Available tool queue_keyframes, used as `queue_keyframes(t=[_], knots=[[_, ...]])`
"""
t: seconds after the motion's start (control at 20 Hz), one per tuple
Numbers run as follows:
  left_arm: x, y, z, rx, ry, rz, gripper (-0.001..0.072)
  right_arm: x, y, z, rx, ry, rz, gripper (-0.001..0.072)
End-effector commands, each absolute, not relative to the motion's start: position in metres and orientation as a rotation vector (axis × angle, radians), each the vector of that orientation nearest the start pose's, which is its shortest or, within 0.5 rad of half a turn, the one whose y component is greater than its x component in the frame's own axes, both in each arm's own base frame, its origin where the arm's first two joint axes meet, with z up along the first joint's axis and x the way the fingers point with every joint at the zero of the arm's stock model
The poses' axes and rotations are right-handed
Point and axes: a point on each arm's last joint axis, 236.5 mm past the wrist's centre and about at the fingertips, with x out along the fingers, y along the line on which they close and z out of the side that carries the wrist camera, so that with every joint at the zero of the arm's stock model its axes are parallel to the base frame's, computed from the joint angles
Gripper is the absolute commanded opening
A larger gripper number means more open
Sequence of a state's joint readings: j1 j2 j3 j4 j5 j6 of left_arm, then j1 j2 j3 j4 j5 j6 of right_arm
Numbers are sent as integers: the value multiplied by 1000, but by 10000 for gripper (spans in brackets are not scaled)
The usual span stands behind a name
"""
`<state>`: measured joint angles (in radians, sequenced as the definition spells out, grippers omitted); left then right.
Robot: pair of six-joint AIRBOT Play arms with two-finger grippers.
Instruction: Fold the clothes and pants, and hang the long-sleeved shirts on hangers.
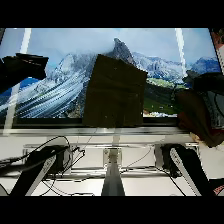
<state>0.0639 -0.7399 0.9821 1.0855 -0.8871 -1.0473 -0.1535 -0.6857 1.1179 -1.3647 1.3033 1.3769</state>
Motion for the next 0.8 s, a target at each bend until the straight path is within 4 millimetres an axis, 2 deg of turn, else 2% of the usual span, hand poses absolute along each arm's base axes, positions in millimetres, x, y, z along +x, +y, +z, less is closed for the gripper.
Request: queue_keyframes(t=[0.0,0.05,0.1,0.15,0.2,0.3,0.35,0.45,0.55,0.65,0.75], knots=[[348,-22,112,155,822,-231,207,298,11,193,68,788,121,45],[340,-20,82,133,931,-233,268,299,12,194,71,779,123,46],[329,-23,53,109,1040,-254,289,301,13,196,77,772,128,46],[315,-27,23,92,1156,-280,355,300,15,196,82,772,133,45],[301,-29,-4,71,1255,-298,463,300,16,196,86,772,138,46],[265,-42,-56,-6,1443,-357,487,297,17,193,85,792,143,45],[245,-56,-72,-47,1523,-428,487,292,18,188,84,819,148,45],[211,-95,-84,-183,1616,-623,487,289,14,184,70,840,135,45],[208,-127,-81,-342,1578,-708,488,287,3,175,38,881,99,45],[203,-139,-81,-408,1563,-740,487,281,-5,154,-12,974,98,45],[198,-146,-86,-463,1564,-727,487,277,-6,122,-11,1080,109,45]])
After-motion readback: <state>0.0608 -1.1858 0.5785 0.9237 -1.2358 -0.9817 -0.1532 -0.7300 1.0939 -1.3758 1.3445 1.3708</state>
